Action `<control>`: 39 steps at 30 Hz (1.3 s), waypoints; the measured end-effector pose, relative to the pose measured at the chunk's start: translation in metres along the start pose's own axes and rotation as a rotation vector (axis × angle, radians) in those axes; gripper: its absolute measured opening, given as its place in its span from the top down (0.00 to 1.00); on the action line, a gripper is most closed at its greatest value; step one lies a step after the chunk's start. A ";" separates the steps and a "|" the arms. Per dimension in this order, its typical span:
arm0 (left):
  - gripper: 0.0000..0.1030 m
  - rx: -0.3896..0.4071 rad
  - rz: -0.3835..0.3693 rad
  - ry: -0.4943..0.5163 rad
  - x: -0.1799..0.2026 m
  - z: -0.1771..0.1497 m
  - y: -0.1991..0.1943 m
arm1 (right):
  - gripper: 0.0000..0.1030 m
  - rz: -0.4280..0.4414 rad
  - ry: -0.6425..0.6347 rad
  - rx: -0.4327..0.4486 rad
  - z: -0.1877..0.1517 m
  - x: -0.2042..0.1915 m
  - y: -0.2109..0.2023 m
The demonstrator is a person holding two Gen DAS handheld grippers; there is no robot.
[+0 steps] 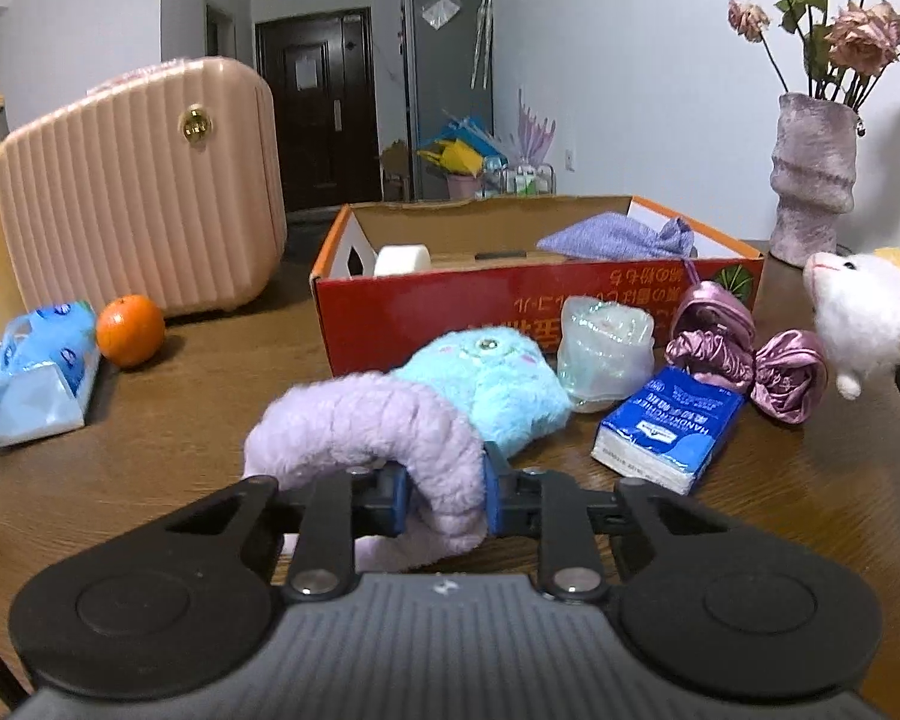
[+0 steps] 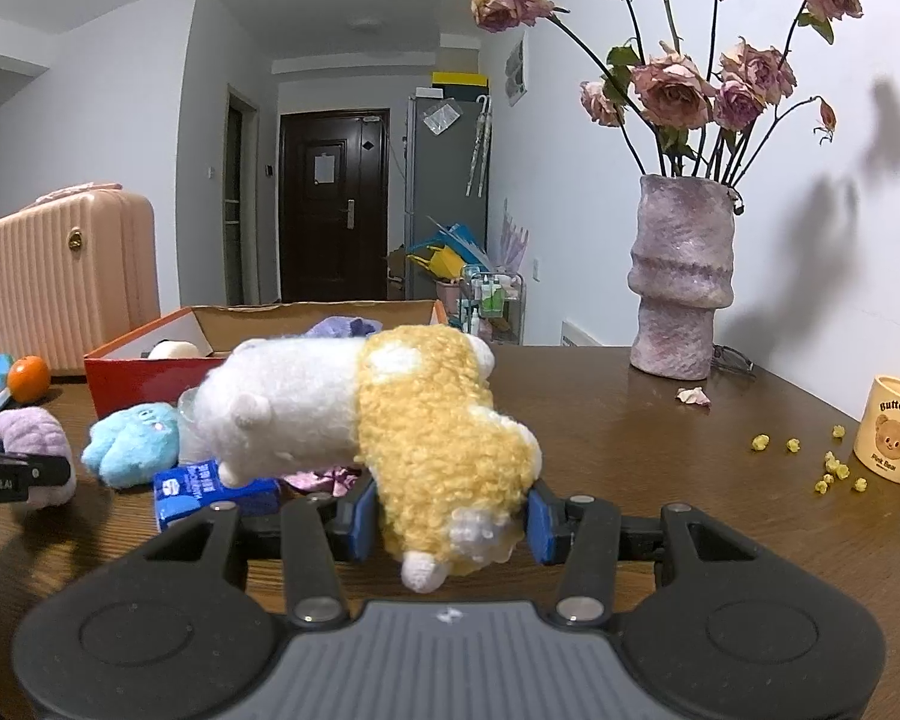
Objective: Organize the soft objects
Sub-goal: 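Carry the plush toy and lavender hat over the cardboard box with both tools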
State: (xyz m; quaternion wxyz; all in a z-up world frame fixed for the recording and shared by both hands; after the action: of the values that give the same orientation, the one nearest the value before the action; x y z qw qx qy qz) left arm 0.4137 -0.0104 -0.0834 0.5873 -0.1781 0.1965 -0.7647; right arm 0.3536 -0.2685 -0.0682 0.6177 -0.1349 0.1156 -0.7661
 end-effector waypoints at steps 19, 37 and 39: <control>0.77 0.147 0.037 0.004 0.010 0.009 -0.047 | 0.54 0.045 0.008 0.042 0.004 -0.019 -0.016; 0.77 0.238 0.035 -0.008 0.029 0.031 -0.059 | 0.54 0.076 0.045 0.090 0.018 -0.042 -0.015; 0.77 0.245 0.033 -0.011 0.030 0.034 -0.059 | 0.54 0.077 0.050 0.093 0.019 -0.043 -0.013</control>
State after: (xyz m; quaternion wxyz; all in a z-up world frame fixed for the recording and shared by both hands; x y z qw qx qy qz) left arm 0.3746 -0.0291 -0.0233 0.6181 -0.1058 0.1012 -0.7724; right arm 0.3570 -0.2234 -0.0485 0.6493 -0.0825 0.1002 -0.7494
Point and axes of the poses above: each gripper's, at about its wrist camera, not at the fingertips, and y roughly the way its jaws point, x to its right, z to its top, the point moved 6 cm from there along y, roughly the way its jaws point, and after that the axes turned 11 degrees about -z, right-handed, at the moved point
